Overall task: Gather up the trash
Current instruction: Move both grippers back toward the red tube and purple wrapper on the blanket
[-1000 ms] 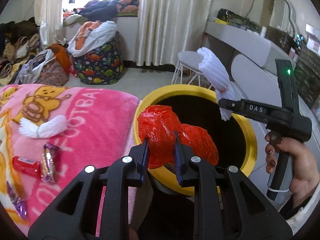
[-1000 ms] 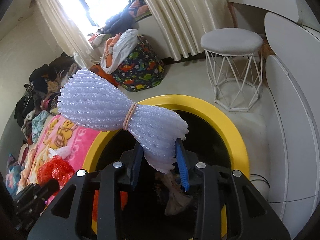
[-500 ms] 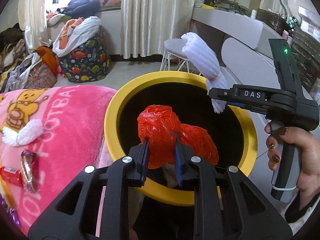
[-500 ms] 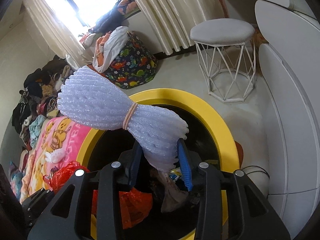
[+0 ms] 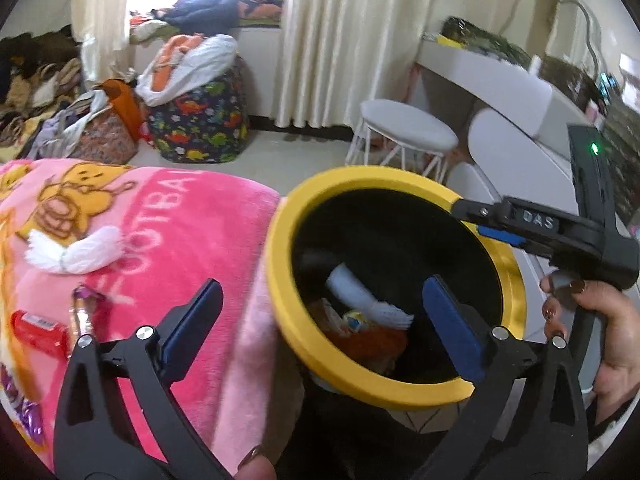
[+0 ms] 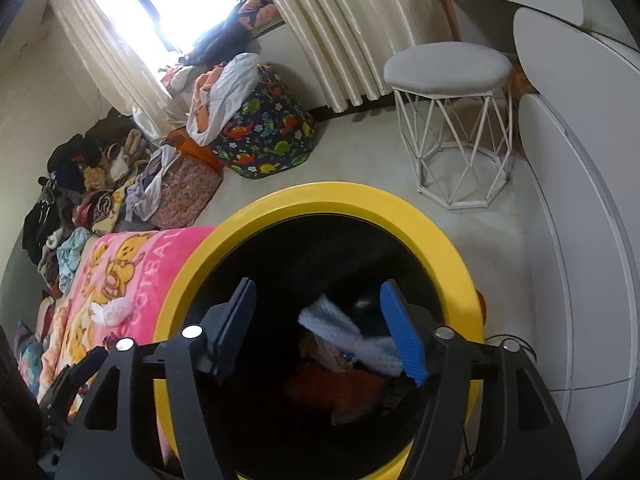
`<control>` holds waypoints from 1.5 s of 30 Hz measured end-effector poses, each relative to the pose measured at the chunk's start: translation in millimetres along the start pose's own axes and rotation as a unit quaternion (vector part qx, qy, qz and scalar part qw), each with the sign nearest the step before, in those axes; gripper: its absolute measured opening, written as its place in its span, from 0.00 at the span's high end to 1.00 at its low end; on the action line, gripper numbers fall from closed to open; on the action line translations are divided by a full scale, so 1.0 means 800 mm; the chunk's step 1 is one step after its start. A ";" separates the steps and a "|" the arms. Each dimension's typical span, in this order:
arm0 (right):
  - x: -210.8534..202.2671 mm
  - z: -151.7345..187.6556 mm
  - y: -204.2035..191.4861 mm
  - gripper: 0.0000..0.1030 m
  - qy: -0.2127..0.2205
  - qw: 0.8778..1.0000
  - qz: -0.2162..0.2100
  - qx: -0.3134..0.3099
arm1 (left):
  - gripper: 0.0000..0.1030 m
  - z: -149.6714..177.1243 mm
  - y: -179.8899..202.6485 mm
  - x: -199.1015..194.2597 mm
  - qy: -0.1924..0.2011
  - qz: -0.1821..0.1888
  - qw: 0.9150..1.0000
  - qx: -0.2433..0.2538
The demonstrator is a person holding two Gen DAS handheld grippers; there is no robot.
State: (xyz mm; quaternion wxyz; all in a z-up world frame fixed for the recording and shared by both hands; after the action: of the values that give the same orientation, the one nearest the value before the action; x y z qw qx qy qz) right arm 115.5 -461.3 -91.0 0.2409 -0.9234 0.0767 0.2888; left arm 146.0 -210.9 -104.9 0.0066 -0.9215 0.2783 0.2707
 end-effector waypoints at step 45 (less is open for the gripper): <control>0.003 0.084 -0.298 0.26 -0.026 0.968 -0.183 -0.170 | 0.11 0.025 -0.241 -0.167 0.076 -0.198 0.970 -0.118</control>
State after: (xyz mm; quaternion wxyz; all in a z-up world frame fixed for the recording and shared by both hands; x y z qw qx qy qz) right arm 150.7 -220.6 -45.4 0.1315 -0.9413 -0.1499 0.2723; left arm 142.4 23.1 -81.3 -0.0700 -0.9704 0.0559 0.2241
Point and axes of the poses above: each gripper's, at about its wrist camera, not at the fingertips, and x roughly the way its jaws point, y to its right, z to its underside, the point moved 2 cm from there along x, roughly the way its jaws point, and after that the axes turned 12 degrees about y, right-handed, at the moved point
